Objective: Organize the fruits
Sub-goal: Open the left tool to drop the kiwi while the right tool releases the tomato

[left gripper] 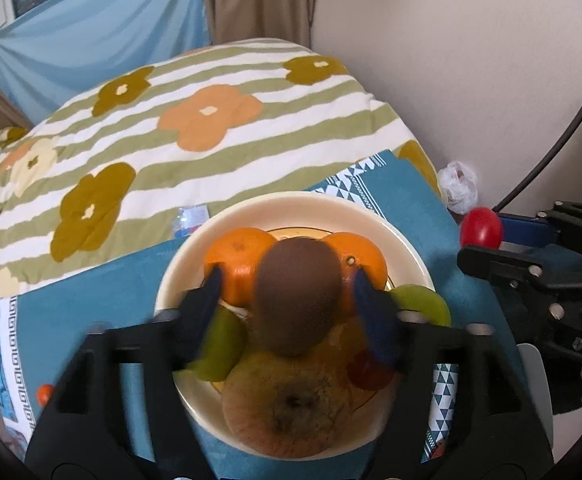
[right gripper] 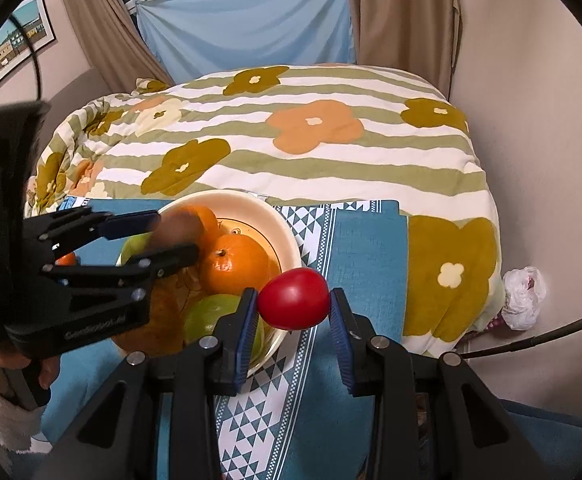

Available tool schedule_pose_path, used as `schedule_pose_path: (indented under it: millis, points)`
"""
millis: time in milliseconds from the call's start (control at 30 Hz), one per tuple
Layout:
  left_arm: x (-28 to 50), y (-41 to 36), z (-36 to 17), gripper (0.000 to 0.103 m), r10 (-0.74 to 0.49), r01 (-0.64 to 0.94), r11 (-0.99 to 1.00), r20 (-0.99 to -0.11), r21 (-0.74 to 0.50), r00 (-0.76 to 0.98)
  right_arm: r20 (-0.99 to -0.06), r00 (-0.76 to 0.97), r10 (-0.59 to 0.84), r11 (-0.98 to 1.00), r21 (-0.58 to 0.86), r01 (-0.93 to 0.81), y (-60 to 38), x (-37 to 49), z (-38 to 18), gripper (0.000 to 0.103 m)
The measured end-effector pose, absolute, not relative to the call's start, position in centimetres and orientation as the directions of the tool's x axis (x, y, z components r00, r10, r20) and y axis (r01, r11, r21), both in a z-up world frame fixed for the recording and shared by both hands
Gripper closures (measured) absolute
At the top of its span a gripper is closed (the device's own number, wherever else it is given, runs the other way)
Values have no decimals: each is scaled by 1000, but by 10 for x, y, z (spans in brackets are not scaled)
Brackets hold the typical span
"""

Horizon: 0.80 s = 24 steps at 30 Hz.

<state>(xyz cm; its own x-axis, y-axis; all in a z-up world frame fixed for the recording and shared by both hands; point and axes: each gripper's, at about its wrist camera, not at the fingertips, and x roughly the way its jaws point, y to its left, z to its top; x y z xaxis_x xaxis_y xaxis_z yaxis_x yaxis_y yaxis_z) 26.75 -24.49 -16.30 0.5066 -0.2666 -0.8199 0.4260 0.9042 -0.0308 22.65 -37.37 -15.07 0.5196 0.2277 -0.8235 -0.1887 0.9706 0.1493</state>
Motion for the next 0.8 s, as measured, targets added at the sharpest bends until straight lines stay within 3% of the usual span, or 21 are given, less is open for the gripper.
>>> schedule_pose_path:
  millis: [33, 800]
  points:
    - [266, -242, -160, 0, -270, 418, 908, -811, -35, 518, -823, 519, 231, 970, 154, -189, -374, 228, -151, 70]
    - [252, -161, -147, 0, -190, 239, 969, -809, -63, 556, -808, 470, 355, 921, 217, -324, -349, 296, -160, 70]
